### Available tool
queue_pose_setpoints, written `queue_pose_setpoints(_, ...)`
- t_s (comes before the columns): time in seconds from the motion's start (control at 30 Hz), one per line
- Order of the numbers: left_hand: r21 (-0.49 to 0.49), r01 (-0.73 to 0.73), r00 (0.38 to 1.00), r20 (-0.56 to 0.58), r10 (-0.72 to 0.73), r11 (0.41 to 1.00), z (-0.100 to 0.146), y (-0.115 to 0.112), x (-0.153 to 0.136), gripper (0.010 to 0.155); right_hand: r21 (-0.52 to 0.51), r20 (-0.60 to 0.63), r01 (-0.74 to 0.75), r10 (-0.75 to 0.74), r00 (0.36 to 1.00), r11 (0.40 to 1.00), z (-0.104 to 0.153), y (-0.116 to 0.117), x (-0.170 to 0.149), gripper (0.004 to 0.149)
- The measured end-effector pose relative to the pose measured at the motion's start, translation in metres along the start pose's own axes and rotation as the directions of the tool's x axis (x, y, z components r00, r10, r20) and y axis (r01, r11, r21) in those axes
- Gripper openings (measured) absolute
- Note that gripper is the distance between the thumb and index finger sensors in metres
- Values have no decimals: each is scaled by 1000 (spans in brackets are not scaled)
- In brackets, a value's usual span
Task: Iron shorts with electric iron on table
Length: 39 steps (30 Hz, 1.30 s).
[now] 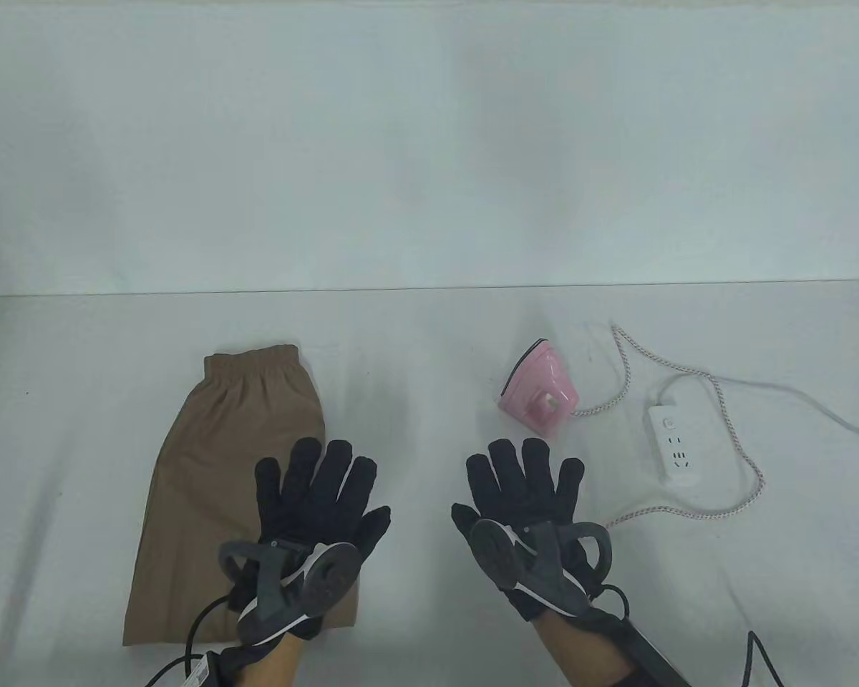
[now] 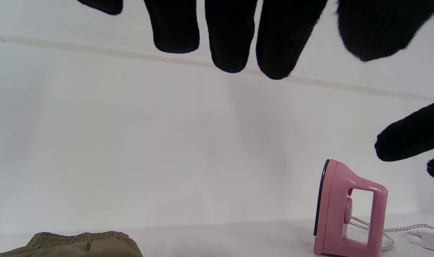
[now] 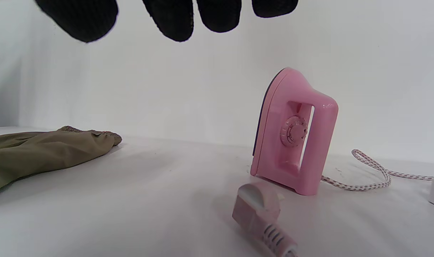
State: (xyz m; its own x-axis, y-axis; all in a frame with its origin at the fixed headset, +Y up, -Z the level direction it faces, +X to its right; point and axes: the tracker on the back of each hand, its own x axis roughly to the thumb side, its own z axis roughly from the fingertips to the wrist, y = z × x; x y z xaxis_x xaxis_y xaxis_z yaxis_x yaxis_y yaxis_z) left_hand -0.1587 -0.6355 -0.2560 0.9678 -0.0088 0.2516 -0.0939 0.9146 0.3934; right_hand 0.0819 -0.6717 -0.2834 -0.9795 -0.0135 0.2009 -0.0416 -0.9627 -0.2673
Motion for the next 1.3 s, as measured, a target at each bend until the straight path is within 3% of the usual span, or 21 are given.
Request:
queue_pose_setpoints(0.47,-17,7,1000,9,-6,1000,-1,-1,1,64,5,4,8,-8,1000,1000,1,0,0,68)
queue_pose_setpoints(0.77,-23,1,1000,16,-1,1000,-2,-1,2,64,101,11,26,-28,1000,995,-2,5,-3,69)
queue_pose_setpoints(0.97,-31,-12,1000,14,12,999,-4,-2,-1,64,225,31,6,-13,999,974,-8,9,-10,68)
queue_pose_setpoints(1.13,-30,-19,1000,17,20,999,-4,0,-2,64,420,1,8,-9,1000,907,-17,20,-32,68)
queue_pose_setpoints(1.3,-36,-41,999,10,41,999,-5,0,-6,63,466,-66,-38,77,995,884,-25,38,-60,68)
